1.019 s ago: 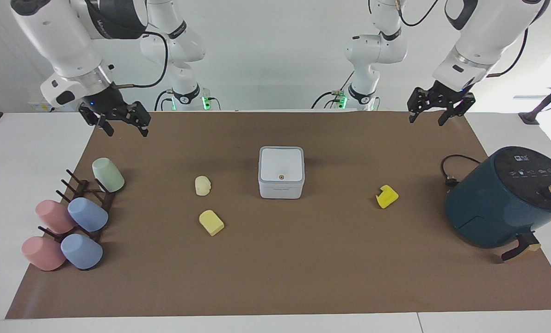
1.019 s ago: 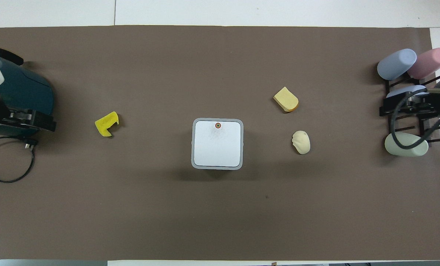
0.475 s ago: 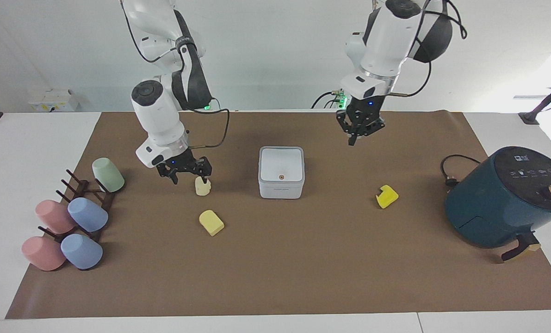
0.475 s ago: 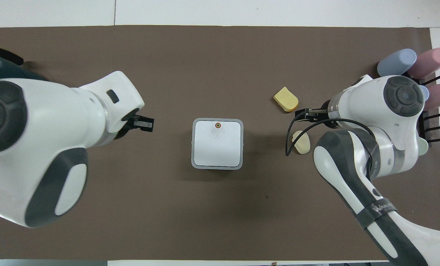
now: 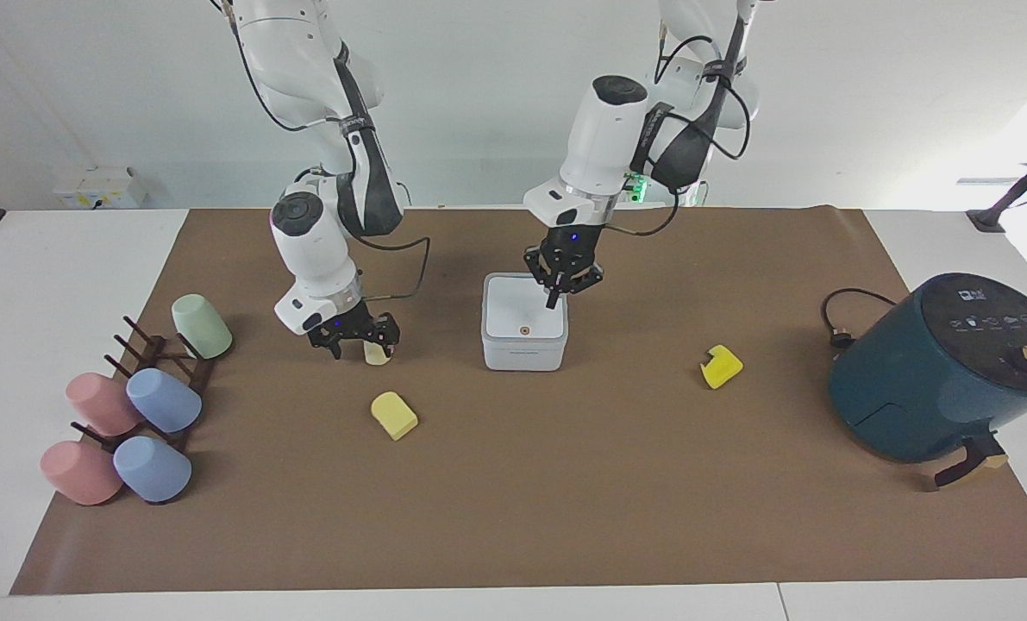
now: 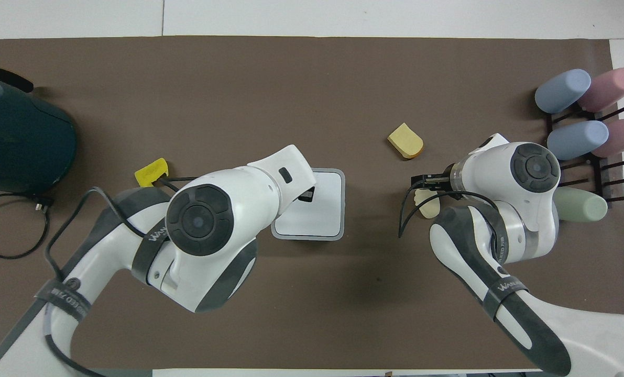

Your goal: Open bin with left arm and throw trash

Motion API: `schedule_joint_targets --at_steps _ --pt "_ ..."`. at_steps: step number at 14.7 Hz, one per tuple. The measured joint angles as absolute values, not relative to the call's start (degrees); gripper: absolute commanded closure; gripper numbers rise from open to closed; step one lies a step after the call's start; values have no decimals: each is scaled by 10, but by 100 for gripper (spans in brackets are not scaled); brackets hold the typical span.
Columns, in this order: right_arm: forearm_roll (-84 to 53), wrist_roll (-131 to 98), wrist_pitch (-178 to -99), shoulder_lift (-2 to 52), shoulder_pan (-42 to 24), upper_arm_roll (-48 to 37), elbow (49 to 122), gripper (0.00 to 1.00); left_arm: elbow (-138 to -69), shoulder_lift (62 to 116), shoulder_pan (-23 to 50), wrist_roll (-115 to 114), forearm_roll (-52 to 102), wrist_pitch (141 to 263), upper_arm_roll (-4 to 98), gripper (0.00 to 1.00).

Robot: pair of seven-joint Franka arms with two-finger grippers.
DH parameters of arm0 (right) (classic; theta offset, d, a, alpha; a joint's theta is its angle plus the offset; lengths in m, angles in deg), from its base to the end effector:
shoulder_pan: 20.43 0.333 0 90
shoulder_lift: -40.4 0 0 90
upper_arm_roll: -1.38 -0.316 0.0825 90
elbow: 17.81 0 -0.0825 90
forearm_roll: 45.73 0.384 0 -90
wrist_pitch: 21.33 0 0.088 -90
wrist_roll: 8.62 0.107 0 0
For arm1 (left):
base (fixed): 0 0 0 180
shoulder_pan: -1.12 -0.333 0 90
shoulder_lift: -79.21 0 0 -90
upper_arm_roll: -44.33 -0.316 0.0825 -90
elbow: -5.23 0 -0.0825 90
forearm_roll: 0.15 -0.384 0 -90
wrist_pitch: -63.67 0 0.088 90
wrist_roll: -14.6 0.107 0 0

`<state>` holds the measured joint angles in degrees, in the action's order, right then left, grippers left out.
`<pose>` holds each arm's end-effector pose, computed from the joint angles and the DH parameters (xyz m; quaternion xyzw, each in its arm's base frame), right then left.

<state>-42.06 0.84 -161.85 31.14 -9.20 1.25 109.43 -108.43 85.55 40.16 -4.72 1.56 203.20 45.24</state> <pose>0.5409 0.1087 0.3093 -0.9991 0.0074 -0.0306 0.0274 0.4673 -0.3912 0.4460 0.9712 -0.1669 0.1413 0.0946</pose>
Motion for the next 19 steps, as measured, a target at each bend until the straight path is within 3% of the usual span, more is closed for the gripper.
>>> schedule_joint_targets --at_steps 3,6,7,11,15,19 --pt "-421 9 -1618 305 -73 12 1096 41 -1084 895 411 -49 16 2082 451 100" --pt "-421 9 -1611 305 -73 13 1096 96 -1083 901 411 -49 16 2095 450 100" --pt "-421 9 -1609 305 -73 14 1096 100 -1083 901 411 -49 16 2095 450 100" --pt "-421 9 -1579 305 -74 14 1084 100 -1086 901 414 -47 15 2095 450 100" --pt "-312 26 -1382 309 -80 17 932 100 -1086 888 417 -46 15 2049 450 100" --pt "-207 104 -1340 311 -87 17 885 100 -1089 828 412 -48 15 1888 443 100"
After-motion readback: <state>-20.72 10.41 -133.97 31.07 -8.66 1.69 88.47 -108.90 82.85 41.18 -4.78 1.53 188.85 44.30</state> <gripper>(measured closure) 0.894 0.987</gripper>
